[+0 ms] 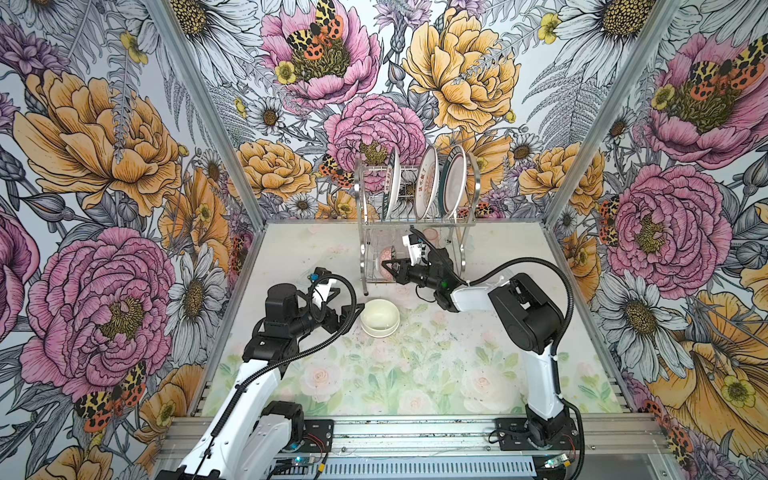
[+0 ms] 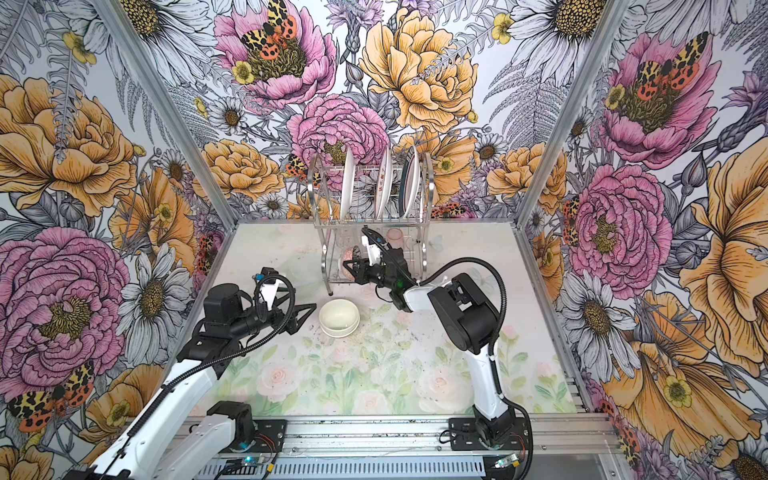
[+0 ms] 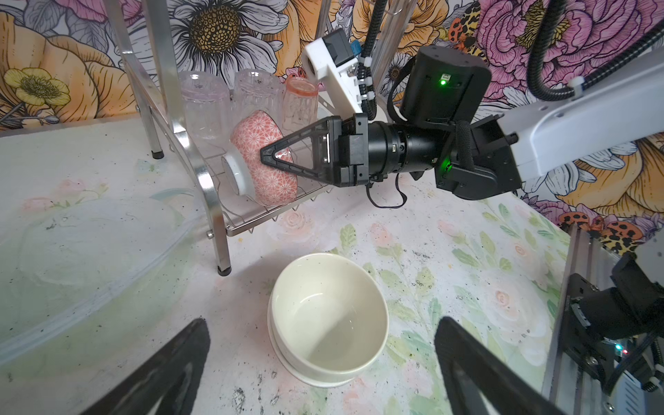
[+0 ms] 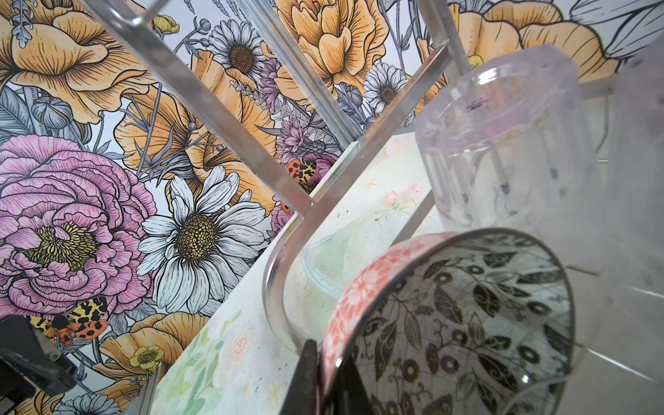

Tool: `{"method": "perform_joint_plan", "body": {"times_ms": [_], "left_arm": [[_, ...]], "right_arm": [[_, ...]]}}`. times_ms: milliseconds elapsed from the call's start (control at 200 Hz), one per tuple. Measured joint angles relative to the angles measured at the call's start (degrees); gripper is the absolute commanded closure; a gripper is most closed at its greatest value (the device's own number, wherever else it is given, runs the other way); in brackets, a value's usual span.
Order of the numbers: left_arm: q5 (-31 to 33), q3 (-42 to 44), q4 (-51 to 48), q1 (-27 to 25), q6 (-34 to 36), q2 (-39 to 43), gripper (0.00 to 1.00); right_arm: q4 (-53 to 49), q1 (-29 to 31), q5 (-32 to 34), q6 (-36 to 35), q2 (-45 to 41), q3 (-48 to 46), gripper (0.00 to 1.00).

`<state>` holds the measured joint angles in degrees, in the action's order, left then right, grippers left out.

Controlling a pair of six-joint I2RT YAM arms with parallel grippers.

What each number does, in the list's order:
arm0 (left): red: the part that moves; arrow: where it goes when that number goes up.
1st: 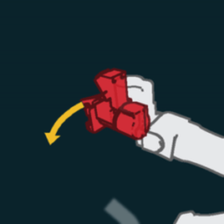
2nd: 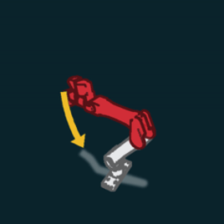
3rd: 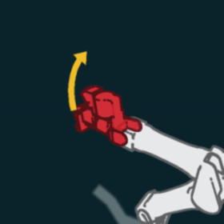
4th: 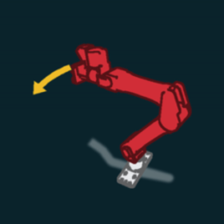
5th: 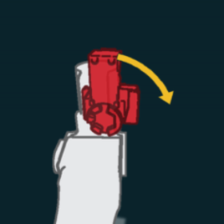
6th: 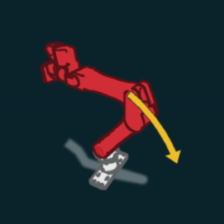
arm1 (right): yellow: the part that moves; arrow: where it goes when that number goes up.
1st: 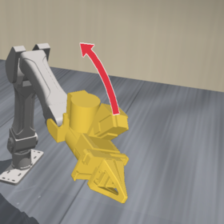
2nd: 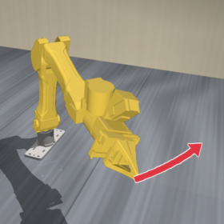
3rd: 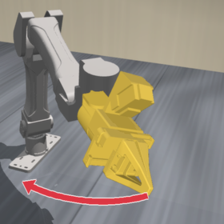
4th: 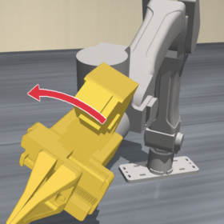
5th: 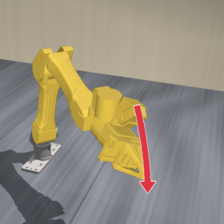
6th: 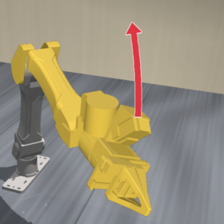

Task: Unload the mixed dishes from the dish rack
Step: 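Close the right gripper on the pink-patterned bowl's rim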

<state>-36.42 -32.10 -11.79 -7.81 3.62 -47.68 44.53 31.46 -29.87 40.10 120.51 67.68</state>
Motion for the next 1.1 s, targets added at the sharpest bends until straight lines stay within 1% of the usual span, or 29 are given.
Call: {"method": "perform_joint_plan", "body": {"times_ms": [385, 821, 1101], "left_arm": [[0.66, 0.0, -0.39, -0.26, 0.0, 0.0, 0.01], [1.05, 0.0, -0.87, -0.33, 0.0, 0.24, 0.01], [1.09, 0.0, -0.98, -0.33, 0.0, 0.33, 0.01]], "right_arm": [[1.27, -0.04, 0.02, 2.58, 0.02, -0.2, 0.94], [5.99, -0.07, 0.26, 6.36, 0.11, -1.79, 0.96], [12.87, -0.31, 0.7, 8.5, 0.57, -1.77, 0.98]]}}
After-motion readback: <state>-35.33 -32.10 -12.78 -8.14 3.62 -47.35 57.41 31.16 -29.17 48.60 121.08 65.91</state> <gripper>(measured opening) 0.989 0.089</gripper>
